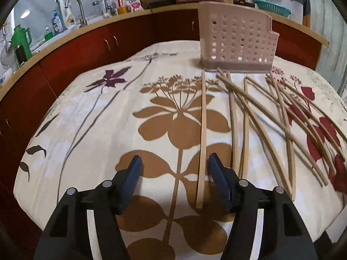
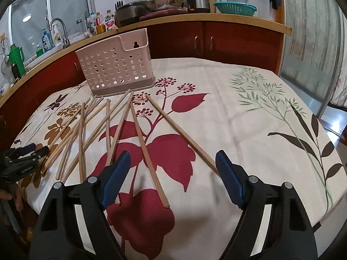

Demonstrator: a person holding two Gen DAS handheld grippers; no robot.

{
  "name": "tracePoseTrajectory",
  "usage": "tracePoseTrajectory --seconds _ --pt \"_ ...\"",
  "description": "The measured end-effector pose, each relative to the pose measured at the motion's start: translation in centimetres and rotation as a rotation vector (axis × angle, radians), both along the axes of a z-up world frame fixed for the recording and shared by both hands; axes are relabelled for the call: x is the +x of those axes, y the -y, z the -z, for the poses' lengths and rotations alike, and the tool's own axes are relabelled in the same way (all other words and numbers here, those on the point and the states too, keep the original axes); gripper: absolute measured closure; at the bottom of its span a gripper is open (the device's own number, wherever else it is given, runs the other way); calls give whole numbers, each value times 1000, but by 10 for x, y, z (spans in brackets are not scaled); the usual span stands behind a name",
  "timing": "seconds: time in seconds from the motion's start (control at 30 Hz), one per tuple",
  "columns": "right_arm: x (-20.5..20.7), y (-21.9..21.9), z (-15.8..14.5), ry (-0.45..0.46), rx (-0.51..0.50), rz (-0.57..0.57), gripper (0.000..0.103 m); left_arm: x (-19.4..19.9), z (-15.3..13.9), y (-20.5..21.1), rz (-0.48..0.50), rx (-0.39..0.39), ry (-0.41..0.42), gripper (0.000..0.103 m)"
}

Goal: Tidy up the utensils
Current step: 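Lower the left tool onto one wooden chopstick while the right tool lowers onto another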

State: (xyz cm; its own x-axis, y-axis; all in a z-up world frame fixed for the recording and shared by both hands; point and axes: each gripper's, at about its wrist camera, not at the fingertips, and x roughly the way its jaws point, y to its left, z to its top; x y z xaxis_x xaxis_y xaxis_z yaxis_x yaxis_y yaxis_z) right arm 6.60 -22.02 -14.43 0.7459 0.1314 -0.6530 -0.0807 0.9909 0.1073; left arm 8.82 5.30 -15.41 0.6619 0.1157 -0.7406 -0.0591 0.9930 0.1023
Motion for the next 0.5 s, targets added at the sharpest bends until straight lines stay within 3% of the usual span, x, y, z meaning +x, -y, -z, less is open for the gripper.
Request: tracePoseTrajectory --seconds 0.3,0.4,0.5 --pt "-2 -9 2 -12 -2 -43 38 -4 2 1 34 6 -1 44" --pt "-4 -14 1 -7 -10 -58 41 -6 2 -4 63 -59 1 59" --pt "-6 -22 0 -2 -12 -79 42 -7 2 -1 90 -46 0 70"
